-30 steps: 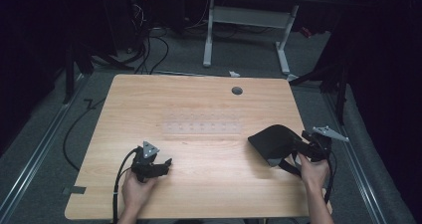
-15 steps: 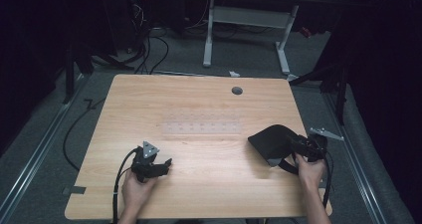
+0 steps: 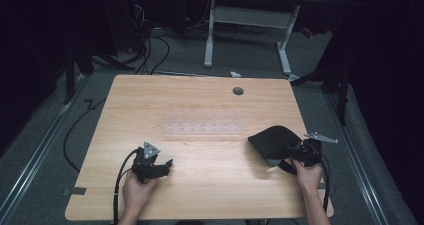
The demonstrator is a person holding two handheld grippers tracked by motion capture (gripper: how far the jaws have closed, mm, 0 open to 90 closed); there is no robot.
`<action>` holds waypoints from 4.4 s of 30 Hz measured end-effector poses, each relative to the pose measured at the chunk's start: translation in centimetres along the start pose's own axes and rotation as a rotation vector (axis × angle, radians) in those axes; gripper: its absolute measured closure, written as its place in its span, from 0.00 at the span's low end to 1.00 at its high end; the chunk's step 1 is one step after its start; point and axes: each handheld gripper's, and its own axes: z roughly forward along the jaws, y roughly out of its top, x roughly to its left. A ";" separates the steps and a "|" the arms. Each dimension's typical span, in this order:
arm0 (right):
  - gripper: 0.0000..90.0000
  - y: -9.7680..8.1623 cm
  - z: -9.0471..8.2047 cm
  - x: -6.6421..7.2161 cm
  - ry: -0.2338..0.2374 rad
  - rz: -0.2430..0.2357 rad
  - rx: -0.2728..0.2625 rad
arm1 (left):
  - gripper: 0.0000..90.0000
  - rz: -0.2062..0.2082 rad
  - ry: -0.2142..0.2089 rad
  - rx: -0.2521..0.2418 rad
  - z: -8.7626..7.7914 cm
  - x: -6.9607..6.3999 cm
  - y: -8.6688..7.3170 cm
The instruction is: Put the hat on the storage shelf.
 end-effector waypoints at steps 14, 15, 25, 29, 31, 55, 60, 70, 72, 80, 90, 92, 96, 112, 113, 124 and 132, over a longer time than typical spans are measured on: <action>0.92 -0.9 -1.0 0.7 0.144 -0.059 -0.024 | 0.30 -0.006 -0.002 0.000 0.0 0.0 0.0; 0.93 -0.9 -1.2 1.1 0.154 -0.067 -0.026 | 0.29 -0.006 -0.002 0.000 0.0 0.0 0.0; 0.94 -1.2 -2.2 2.9 0.197 -0.093 -0.041 | 0.29 -0.006 -0.002 0.000 0.0 0.0 0.0; 0.94 -1.2 -3.0 3.9 0.210 -0.088 -0.057 | 0.29 -0.006 -0.005 0.001 0.0 0.0 0.0; 0.94 -1.0 -3.7 4.5 0.225 -0.080 -0.075 | 0.28 -0.006 -0.009 0.003 0.0 0.0 0.1; 0.94 0.5 -4.1 10.9 0.322 -0.111 -0.042 | 0.32 -0.016 -0.200 -0.005 -2.0 -2.1 1.8; 0.94 0.6 -3.5 12.2 0.347 -0.116 -0.025 | 0.31 0.051 -0.280 0.003 -3.1 -4.3 2.4; 0.94 0.9 -2.8 14.2 0.380 -0.139 0.013 | 0.31 0.127 -0.414 0.008 -3.6 -7.3 2.3; 0.94 0.9 -2.7 14.5 0.384 -0.143 0.017 | 0.30 0.139 -0.424 0.010 -3.6 -7.6 2.1; 0.94 1.2 -2.4 15.8 0.396 -0.162 0.019 | 0.27 0.175 -0.449 0.024 -3.6 -8.6 2.1; 0.93 1.6 -1.7 17.2 0.403 -0.183 0.089 | 0.25 0.231 -0.453 0.030 -3.7 -9.2 1.4; 0.93 1.5 -1.6 17.5 0.408 -0.190 0.098 | 0.26 0.233 -0.448 0.032 -3.6 -9.2 1.3; 0.93 1.7 -1.8 17.7 0.427 -0.186 0.092 | 0.31 0.248 -0.438 0.020 -3.6 -9.2 1.3; 0.92 2.5 -2.4 19.2 0.519 -0.185 0.043 | 0.80 0.260 -0.465 0.025 -4.3 -9.2 2.0; 0.91 2.6 -2.5 19.1 0.522 -0.183 0.030 | 0.85 0.257 -0.474 0.036 -4.4 -9.2 2.0; 0.76 2.9 -2.7 18.8 0.525 -0.181 -0.013 | 0.96 0.242 -0.566 0.131 -5.9 -10.4 1.9; 0.55 2.6 -3.2 17.1 0.502 -0.134 -0.078 | 0.96 0.119 -0.562 0.135 -6.0 -9.2 3.0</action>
